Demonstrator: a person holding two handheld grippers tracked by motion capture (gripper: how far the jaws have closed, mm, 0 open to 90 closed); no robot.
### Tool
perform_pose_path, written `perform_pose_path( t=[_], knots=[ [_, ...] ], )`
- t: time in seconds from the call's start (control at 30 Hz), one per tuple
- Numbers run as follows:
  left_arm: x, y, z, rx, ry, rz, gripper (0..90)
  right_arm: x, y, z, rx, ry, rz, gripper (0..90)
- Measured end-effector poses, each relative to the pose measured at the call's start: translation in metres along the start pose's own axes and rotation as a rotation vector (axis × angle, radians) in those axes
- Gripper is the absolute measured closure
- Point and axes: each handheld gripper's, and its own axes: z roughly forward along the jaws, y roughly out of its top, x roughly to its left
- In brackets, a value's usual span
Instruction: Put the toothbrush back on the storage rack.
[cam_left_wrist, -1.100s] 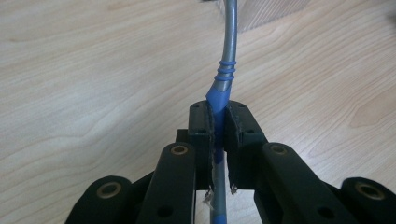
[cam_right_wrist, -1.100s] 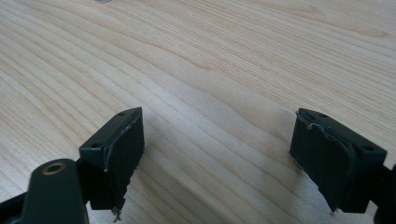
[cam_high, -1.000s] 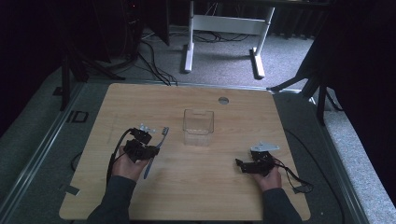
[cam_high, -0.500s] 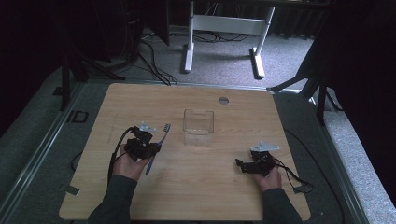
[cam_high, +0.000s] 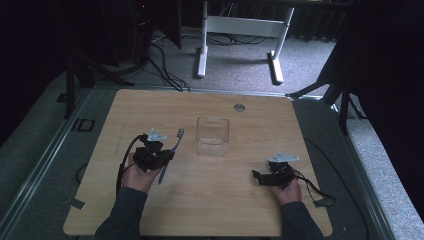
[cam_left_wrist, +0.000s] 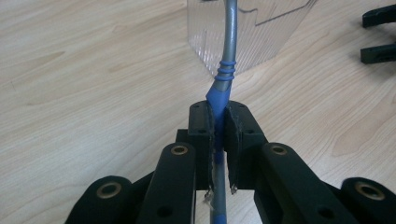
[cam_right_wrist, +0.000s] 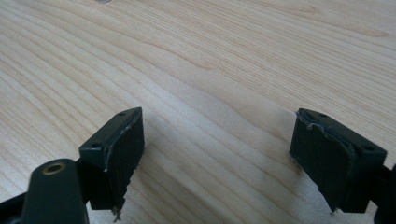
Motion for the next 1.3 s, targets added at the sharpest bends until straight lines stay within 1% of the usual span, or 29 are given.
perform_pose_path(
  t=[0.37,0.77,1.17,1.3],
  knots=[
    [0.0007,0.0006,-0.0013,-0.042,-0.003,0.015,81.6,0.0,0.0,0.0,0.0,0.0,0.0,17.1],
    [0.0014,0.0019,-0.0028,-0.085,-0.011,0.016,81.6,0.0001,0.0,0.0,-0.001,0.0,0.001,17.1],
    [0.0025,0.004,-0.0076,-0.146,-0.01,0.023,81.6,0.0,0.0,0.0,0.0,0.0,0.0,17.1],
    [0.0024,0.0042,-0.0085,-0.166,-0.018,0.023,81.6,0.0,0.0,0.0,0.0,0.0,0.0,17.1]
  ],
)
